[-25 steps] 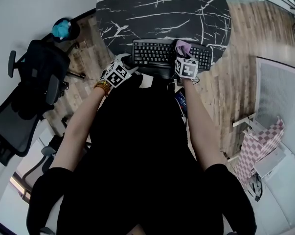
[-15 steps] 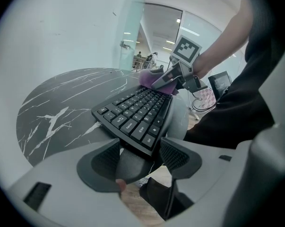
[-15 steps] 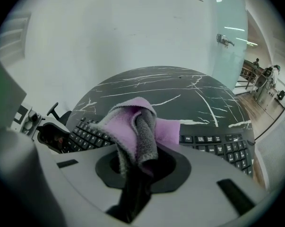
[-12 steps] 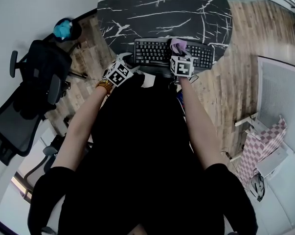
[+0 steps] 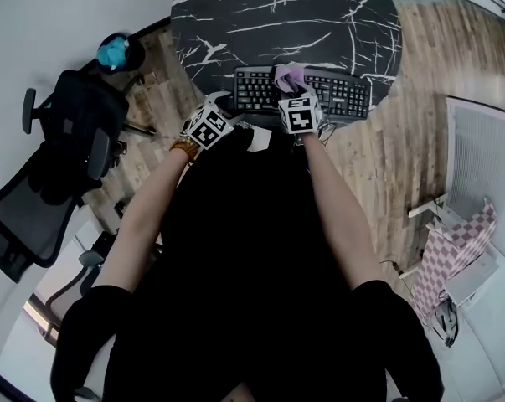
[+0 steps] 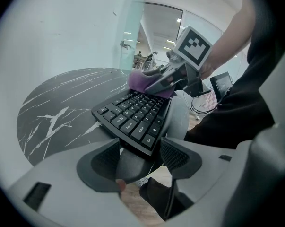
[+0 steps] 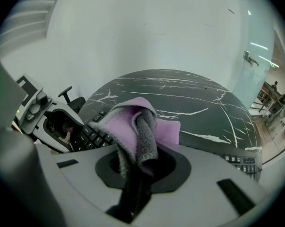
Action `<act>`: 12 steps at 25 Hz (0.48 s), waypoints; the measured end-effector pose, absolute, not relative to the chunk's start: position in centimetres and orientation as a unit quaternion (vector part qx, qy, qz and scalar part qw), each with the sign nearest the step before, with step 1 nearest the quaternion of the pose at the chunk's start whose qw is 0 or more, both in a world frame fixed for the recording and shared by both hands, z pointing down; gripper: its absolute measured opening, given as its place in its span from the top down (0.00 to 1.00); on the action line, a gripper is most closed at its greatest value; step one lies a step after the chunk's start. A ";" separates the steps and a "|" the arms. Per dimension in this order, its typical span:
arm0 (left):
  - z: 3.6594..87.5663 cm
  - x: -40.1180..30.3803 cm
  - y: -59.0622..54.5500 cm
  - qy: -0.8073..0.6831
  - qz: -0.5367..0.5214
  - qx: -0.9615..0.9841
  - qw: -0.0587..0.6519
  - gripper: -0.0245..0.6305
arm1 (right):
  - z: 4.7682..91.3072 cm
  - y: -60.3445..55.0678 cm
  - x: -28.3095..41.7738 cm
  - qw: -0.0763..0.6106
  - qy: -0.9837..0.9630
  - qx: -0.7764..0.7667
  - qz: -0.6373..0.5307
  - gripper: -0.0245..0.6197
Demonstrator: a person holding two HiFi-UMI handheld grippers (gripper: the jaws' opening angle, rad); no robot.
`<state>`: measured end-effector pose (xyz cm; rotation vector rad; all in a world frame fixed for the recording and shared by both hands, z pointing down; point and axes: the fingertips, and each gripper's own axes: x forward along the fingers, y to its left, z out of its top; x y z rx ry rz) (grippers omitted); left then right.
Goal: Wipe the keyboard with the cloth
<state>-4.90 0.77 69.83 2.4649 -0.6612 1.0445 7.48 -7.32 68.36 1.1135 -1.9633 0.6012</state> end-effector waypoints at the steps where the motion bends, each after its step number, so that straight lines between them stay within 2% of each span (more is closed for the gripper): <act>1: 69.9 -4.9 0.8 -0.236 0.372 0.877 0.192 0.56 | 68.3 -7.2 7.0 0.399 -0.777 0.430 0.228 0.85; 12: 70.1 -5.0 0.9 -0.236 0.377 0.874 0.195 0.56 | 68.3 -6.0 2.1 0.425 -0.823 0.340 0.163 0.85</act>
